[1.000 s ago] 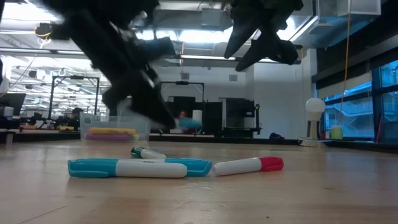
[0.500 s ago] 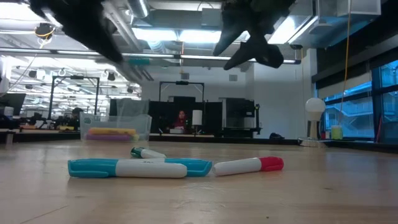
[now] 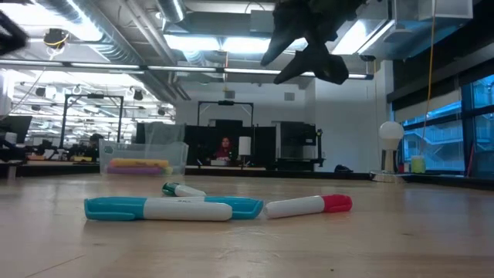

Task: Pick & Place Markers
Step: Put the bottom center pitch blue pen into the orange bin

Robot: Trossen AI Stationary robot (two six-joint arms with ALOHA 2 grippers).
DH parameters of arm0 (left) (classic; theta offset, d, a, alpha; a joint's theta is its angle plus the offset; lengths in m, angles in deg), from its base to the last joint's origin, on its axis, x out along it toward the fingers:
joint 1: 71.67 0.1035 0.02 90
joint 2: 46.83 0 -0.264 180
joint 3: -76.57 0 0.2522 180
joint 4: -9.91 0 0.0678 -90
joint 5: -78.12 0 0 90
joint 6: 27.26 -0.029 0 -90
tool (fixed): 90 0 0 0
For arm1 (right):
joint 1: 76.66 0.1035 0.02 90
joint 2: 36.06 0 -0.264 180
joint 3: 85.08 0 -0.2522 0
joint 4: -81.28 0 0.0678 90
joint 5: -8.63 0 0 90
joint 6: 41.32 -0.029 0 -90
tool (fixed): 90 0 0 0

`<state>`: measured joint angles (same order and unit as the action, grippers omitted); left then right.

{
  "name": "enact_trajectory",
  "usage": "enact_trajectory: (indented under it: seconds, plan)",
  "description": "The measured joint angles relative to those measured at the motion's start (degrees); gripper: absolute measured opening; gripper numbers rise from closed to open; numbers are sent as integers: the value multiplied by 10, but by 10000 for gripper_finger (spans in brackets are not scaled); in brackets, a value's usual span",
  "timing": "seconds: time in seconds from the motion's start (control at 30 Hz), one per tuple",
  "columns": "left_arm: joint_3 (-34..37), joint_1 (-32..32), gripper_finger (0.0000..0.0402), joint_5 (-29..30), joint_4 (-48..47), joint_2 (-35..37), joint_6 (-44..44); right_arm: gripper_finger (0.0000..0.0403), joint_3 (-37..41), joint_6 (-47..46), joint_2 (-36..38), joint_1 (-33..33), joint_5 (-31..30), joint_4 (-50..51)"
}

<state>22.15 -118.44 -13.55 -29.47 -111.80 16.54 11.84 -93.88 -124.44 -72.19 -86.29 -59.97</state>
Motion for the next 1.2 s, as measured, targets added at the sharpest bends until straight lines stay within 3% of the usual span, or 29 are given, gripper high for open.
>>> enact_trajectory:
  seconds: [0.17,0.27,0.4,0.5,0.73,0.87,1.07,1.2]
  plan:
    - [0,-77,41,8,10,-15,102,162,0,-8,0,7,6,0]
    - [23,-82,50,21,-13,-46,159,162,0,-11,0,7,-1,1]
    - [55,-70,75,-84,52,-86,208,162,0,-26,0,4,-8,1]
    - [56,-70,92,-101,94,-99,223,162,0,-38,0,4,-11,1]
    - [45,-30,128,-99,88,-70,178,162,0,-22,0,4,0,10]
    - [45,30,138,-118,42,-13,137,162,-18,-6,0,4,47,13]
    - [44,158,138,-79,15,66,48,162,-95,67,0,7,43,11]
    - [44,228,139,-25,13,64,-67,162,-130,123,2,14,2,32]
